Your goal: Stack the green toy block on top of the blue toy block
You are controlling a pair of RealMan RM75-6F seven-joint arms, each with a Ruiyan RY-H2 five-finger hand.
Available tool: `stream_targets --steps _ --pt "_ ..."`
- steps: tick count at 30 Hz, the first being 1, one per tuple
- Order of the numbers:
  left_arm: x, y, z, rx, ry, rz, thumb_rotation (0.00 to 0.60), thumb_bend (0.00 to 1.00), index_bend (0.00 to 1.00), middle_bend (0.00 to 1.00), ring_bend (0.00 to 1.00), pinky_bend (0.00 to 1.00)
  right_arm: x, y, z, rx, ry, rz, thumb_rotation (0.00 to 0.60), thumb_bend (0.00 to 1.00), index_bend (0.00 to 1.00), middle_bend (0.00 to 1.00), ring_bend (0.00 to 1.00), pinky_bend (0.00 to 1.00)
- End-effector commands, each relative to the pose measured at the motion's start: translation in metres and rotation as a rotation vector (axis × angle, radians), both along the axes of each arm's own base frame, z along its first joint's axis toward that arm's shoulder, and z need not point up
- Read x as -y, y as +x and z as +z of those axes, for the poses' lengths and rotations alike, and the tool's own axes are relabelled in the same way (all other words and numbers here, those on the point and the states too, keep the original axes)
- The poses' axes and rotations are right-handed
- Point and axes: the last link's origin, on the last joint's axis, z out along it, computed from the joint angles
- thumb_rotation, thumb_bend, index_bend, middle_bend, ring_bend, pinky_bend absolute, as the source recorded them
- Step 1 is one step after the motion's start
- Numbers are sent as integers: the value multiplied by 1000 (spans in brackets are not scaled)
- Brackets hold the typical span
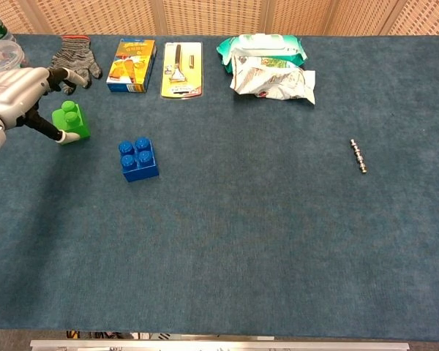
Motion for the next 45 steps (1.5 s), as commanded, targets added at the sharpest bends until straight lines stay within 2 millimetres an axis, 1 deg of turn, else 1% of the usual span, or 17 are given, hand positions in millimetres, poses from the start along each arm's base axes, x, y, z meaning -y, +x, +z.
stream_targets --steps 1,4,10,15,19,24,30,33,45 --pt "-9 -5 -2 -9 -8 24 600 128 178 198 200 241 0 0 0 0 1 -1 600 344 478 499 376 409" --pt "-17 -9 -6 -27 -23 52 600 128 144 171 163 241 0 0 0 0 0 -1 600 344 478 499 376 411" --pt "-28 -11 -15 -35 -40 96 600 127 84 134 142 241 -1 -1 1 -1 -1 -7 600 344 478 499 376 417" --pt "-37 -10 -23 -49 -51 117 600 126 66 120 130 241 -3 -3 3 0 -7 -11 600 344 478 499 377 428" --pt "-42 -11 -28 -113 -60 117 600 127 53 86 85 230 -5 -4 6 -1 -15 -15 600 344 478 499 377 428" --pt "-45 -14 -27 -154 -77 144 600 126 45 60 47 204 -6 -6 8 0 -18 -20 600 344 478 499 377 428" --pt "-50 -21 -25 -189 -75 186 600 127 42 52 40 198 -4 -7 6 2 -13 -17 600 344 478 499 377 428" --pt "-52 -25 -25 -194 -69 208 600 126 56 62 41 198 -4 -6 7 1 -13 -16 600 344 478 499 377 428" --pt "-63 -35 -27 -224 -57 254 600 128 208 109 72 199 -5 -7 7 -2 -17 -20 600 344 478 499 377 428"
